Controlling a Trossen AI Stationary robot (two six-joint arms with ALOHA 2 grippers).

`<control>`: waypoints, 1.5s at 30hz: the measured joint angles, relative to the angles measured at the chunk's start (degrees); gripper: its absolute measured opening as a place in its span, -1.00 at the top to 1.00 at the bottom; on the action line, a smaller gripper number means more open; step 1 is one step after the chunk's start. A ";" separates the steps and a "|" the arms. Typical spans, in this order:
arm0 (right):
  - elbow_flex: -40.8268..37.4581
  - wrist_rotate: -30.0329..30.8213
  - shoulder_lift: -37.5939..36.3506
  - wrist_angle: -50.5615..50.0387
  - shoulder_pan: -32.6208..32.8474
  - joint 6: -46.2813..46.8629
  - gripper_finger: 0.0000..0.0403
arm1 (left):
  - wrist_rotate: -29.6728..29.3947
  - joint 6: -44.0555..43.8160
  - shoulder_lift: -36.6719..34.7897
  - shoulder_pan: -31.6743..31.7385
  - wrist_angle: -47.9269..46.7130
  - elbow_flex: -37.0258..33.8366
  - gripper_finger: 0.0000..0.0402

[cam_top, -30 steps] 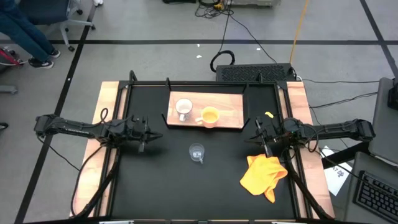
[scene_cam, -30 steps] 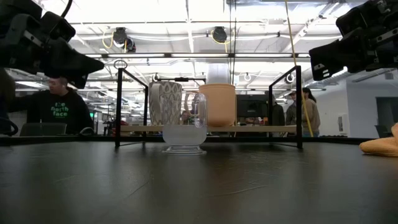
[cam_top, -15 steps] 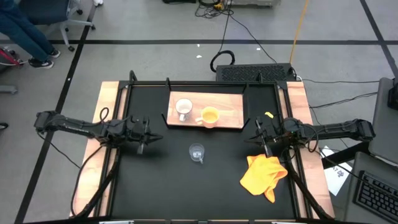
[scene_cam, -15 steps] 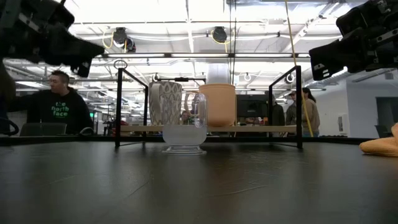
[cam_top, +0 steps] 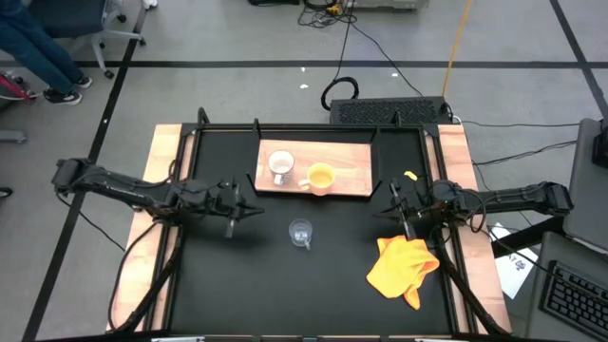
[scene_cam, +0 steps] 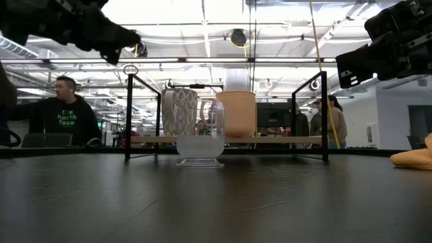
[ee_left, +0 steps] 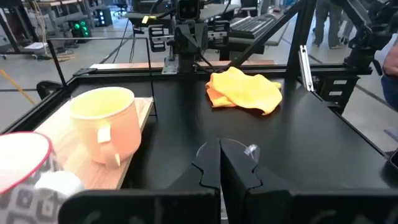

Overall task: Stack small to large cups/mugs on shelf
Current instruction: Put the transparent mug on the shelf

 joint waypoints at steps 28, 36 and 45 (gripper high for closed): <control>0.00 0.00 0.00 -0.33 -0.02 0.20 1.00 | 6.05 1.82 13.43 0.00 0.10 15.59 1.00; 0.00 0.00 0.00 -0.27 -0.01 0.11 1.00 | 6.32 0.18 17.04 0.75 0.10 17.82 1.00; 0.00 0.00 0.00 0.11 -0.02 0.12 1.00 | 8.91 0.66 24.39 2.82 -4.24 27.06 1.00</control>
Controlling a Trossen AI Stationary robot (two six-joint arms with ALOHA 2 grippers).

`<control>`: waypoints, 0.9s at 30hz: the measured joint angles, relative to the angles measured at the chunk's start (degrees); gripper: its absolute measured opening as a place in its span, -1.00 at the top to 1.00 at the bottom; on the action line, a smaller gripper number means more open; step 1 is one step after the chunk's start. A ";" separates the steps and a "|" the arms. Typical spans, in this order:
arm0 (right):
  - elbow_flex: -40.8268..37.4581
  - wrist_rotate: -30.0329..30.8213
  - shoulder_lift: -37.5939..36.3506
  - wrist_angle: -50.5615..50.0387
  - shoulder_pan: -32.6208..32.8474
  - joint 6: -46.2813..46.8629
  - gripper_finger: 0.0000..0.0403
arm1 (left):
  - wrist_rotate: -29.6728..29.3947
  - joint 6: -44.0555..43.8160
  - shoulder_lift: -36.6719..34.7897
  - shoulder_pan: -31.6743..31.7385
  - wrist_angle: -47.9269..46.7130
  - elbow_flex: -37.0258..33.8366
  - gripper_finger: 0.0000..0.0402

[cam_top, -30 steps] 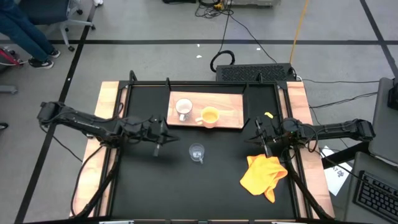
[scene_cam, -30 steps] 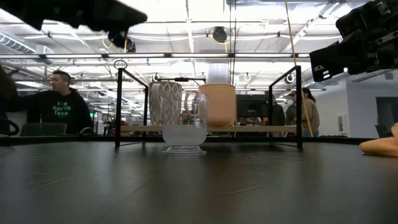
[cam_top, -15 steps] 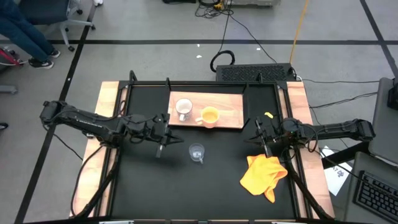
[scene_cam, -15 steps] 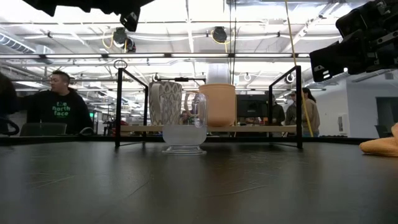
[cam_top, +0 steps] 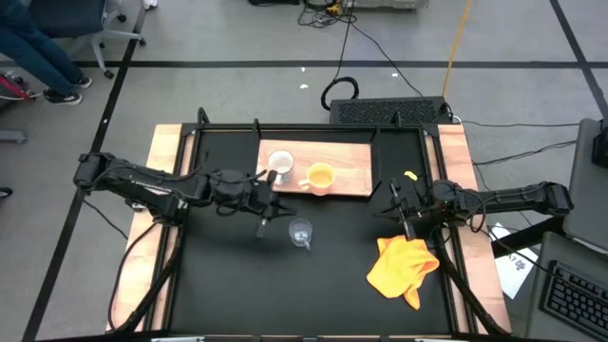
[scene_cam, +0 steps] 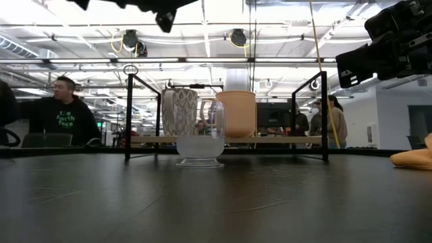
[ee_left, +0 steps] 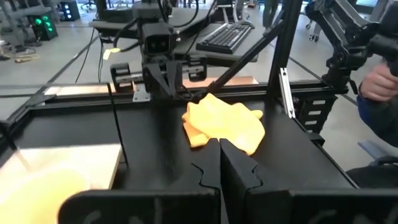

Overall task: Stack small to large cups/mugs on shelf
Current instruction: Put the transparent mug on the shelf

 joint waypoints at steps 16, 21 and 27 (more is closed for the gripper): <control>0.00 0.02 0.04 -0.41 0.00 -0.08 1.00 | 4.75 1.39 5.07 2.37 -3.18 6.47 1.00; 0.00 0.02 0.04 -0.15 0.00 -0.15 1.00 | 4.88 1.30 5.07 2.51 -2.90 6.47 1.00; 0.00 0.02 0.04 0.02 0.00 -0.16 1.00 | 5.50 0.63 5.09 3.96 -2.57 7.61 1.00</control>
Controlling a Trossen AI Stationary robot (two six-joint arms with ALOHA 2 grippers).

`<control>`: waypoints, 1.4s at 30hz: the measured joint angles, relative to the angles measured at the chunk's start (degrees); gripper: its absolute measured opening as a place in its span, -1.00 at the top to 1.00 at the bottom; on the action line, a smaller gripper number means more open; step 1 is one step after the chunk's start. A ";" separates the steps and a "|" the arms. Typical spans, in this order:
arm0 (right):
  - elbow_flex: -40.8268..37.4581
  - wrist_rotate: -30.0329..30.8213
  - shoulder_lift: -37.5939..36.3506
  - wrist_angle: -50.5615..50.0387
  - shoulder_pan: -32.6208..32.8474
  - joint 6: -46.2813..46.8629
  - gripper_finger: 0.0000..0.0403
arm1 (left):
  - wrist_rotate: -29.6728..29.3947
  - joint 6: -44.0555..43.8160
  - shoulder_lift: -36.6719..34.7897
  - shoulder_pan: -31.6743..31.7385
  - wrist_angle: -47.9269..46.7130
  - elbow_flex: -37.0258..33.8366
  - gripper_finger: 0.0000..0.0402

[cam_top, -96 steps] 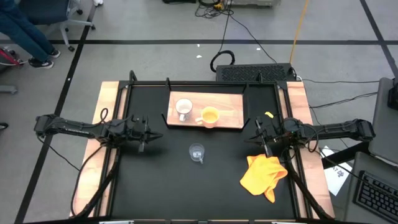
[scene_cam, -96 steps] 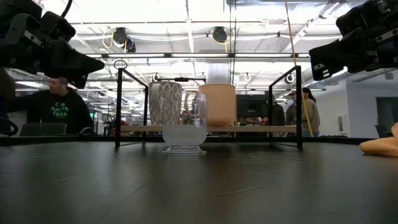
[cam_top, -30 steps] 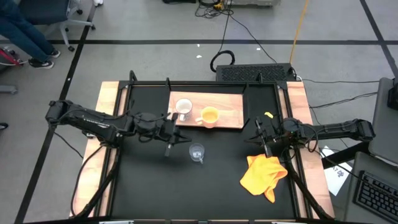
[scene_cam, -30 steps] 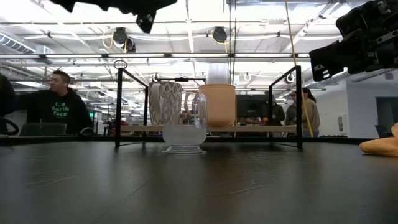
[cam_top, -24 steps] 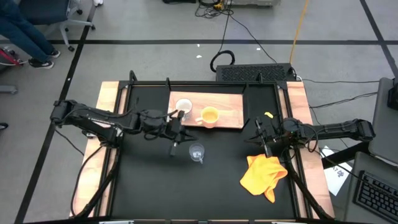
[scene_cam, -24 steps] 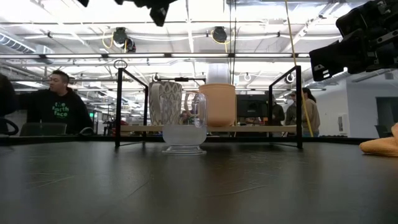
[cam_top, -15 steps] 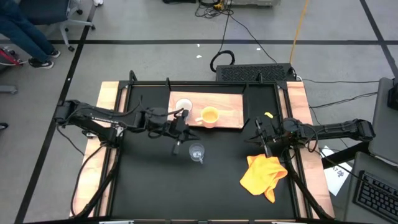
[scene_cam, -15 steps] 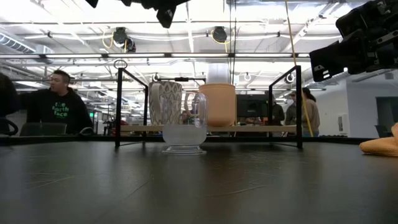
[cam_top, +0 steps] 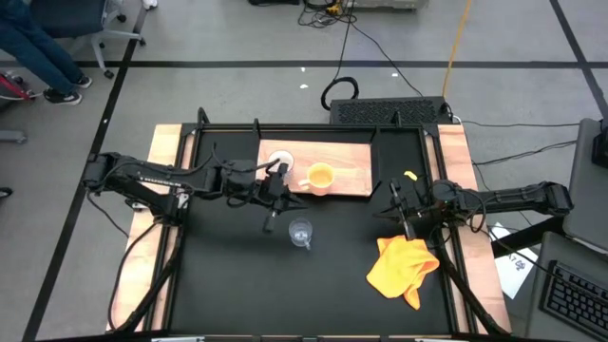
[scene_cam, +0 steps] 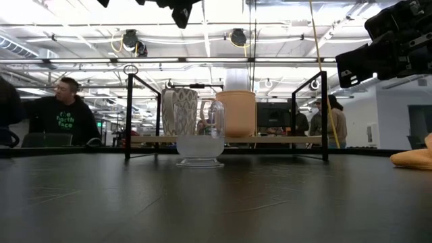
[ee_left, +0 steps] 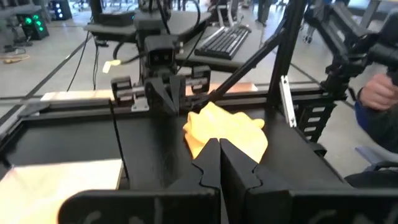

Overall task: Stack small to large cups/mugs on shelf
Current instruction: Put the transparent mug on the shelf

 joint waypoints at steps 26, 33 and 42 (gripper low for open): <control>0.00 0.00 0.63 -1.07 0.00 0.04 1.00 | 0.85 3.55 16.64 2.03 -47.67 29.96 1.00; 0.00 0.00 0.94 -1.23 0.00 0.04 1.00 | 0.27 3.75 21.58 2.03 -52.06 34.74 1.00; 0.00 0.02 1.09 -0.92 0.00 0.04 1.00 | 0.21 3.10 20.95 2.03 -55.62 34.92 1.00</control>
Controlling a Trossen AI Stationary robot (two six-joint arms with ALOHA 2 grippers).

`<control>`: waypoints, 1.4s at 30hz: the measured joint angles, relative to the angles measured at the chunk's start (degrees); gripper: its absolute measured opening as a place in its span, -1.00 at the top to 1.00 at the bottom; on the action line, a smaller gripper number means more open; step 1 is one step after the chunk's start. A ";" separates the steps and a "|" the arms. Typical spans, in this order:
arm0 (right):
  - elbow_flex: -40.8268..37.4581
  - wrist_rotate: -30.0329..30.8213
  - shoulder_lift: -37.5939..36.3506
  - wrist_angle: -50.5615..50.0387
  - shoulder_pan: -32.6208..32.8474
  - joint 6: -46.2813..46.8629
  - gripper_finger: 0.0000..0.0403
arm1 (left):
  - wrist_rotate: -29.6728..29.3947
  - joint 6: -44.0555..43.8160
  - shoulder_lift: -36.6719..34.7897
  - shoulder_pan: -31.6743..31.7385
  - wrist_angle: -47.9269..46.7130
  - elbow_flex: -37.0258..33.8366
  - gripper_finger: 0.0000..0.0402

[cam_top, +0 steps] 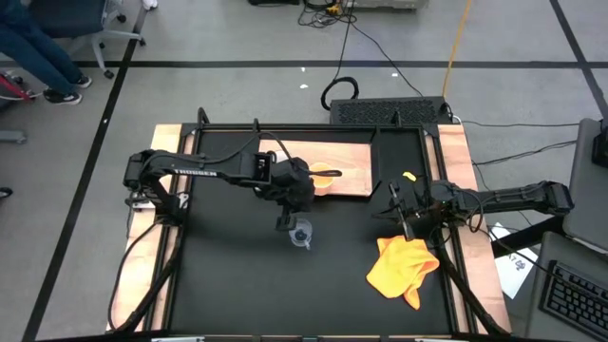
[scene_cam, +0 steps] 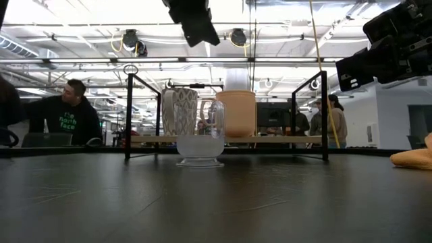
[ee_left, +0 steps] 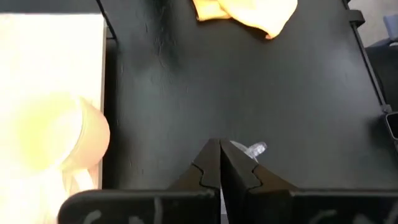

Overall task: Stack small to large cups/mugs on shelf
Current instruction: Put the transparent mug on the shelf

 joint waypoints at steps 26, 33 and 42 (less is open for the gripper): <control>0.00 -0.01 0.00 0.01 -0.02 0.02 1.00 | -1.17 0.04 1.14 -3.60 -5.99 0.78 1.00; 0.00 0.00 0.00 0.00 -0.01 0.20 1.00 | -1.57 0.02 1.91 -3.91 -5.86 0.76 1.00; 0.00 -0.01 0.00 0.00 0.00 0.22 1.00 | -1.68 -0.39 1.92 -3.82 -5.57 0.76 1.00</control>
